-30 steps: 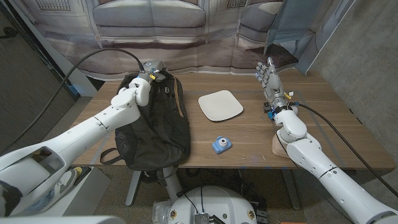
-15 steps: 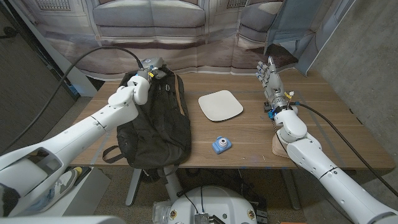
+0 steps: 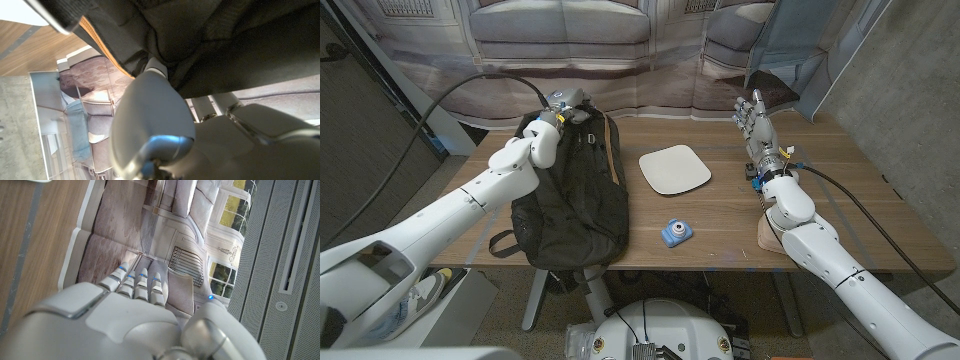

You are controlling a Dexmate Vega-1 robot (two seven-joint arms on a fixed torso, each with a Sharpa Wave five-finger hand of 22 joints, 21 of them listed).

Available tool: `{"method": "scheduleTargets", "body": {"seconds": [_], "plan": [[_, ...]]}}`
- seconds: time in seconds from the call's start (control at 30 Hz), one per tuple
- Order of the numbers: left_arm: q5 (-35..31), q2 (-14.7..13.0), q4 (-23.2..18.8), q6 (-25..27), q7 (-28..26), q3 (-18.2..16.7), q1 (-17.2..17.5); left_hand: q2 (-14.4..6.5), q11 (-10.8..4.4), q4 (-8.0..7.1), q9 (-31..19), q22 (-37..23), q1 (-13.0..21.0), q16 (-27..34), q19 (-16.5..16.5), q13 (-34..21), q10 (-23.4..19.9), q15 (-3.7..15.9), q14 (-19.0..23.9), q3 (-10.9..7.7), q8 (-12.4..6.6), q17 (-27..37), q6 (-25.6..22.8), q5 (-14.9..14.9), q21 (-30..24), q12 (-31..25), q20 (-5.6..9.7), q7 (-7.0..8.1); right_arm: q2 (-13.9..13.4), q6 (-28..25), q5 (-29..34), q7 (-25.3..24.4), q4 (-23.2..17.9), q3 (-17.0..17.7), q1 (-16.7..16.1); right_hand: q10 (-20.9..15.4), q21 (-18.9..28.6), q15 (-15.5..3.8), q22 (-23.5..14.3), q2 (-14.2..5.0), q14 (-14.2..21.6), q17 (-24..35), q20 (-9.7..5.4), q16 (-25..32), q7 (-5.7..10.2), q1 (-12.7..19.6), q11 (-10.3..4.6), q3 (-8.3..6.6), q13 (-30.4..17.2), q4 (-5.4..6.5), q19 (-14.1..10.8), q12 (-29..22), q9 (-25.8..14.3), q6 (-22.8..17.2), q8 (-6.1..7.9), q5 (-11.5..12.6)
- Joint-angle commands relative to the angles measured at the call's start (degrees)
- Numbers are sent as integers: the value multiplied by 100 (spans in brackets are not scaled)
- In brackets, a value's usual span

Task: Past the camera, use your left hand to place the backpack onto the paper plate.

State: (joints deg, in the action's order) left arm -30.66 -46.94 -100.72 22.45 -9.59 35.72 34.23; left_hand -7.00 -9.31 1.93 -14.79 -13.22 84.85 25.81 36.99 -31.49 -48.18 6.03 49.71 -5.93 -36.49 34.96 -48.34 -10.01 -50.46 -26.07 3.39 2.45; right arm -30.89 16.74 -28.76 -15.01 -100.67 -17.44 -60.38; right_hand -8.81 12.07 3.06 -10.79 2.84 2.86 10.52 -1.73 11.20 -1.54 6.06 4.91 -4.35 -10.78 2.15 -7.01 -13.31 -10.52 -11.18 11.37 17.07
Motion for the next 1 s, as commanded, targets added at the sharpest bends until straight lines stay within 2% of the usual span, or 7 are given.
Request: {"method": "scheduleTargets", "body": {"seconds": [0.03,0.67,1.0], "plan": [[16,-143,-393,-85,-50,-193,224,-54,13,502,-23,9,-31,-17,-48,-36,-38,606,97,-544,-43,26,-28,-18,-61,-6,410,-8,8,-24,14,-62,-91,29,-60,-41,1,8,-13,-59,28,27,3,-24,-9,16,-2,14,-10,6,-27,32,-31,-87,24,-26],[-129,-233,-765,-168,-7,-408,314,-34,20,500,-7,75,-70,-81,-80,-82,-76,614,143,-555,-61,76,-58,-18,-217,43,417,-15,24,57,7,-24,-61,56,-66,-52,1,5,-13,-67,29,26,0,-26,-25,21,14,24,-9,2,-33,32,-30,-97,22,-29],[-204,-178,-831,-275,138,-419,163,-34,33,501,0,108,-85,-123,-133,-130,-72,608,153,-569,-59,108,-44,-19,-296,69,414,-13,-33,76,54,-110,-219,148,-200,-51,0,5,-13,-70,29,26,-1,-27,-25,24,18,29,-9,0,-35,34,-30,-101,21,-30]]}}
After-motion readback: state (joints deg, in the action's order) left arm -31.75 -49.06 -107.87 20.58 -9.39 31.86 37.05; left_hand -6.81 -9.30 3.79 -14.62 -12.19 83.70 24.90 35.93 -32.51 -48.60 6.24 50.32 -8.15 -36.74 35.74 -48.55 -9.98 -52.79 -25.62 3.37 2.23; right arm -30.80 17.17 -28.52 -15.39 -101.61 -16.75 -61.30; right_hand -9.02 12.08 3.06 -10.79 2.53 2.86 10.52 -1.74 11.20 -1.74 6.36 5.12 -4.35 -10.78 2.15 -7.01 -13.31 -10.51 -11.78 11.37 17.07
